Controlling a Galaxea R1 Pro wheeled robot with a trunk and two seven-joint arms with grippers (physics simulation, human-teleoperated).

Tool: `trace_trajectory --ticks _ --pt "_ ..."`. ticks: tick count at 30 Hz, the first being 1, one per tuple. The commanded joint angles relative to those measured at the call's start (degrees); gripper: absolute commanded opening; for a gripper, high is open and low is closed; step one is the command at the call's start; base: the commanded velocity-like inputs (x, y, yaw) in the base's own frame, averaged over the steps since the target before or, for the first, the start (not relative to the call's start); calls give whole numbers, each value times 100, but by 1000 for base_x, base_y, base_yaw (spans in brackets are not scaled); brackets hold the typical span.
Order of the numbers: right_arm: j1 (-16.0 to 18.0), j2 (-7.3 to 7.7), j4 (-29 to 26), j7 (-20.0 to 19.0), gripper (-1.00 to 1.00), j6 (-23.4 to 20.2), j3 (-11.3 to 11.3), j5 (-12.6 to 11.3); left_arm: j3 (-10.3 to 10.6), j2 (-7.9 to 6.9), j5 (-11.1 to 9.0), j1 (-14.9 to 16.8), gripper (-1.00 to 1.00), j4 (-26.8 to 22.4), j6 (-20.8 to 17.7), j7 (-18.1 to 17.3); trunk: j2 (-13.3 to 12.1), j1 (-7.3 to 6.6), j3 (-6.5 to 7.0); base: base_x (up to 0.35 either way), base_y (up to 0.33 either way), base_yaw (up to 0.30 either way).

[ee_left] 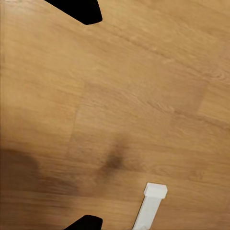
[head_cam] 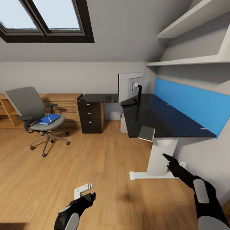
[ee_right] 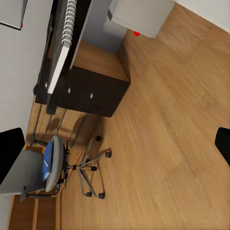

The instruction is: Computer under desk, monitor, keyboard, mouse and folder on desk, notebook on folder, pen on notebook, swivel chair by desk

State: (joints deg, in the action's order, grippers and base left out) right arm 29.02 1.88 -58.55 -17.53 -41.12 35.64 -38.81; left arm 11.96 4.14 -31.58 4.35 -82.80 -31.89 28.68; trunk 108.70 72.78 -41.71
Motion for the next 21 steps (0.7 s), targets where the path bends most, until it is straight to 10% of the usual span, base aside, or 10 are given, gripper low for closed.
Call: trace_trajectory --ticks 1,21 --pt "6 -23 -4 -19 100 -19 10 12 7 -1 -61 4 100 -6 -8 57 44 22 -24 0 0 0" --pt "7 -446 -42 8 100 975 -303 -287 30 6 -51 4 100 235 16 22 44 22 -24 52 0 0"
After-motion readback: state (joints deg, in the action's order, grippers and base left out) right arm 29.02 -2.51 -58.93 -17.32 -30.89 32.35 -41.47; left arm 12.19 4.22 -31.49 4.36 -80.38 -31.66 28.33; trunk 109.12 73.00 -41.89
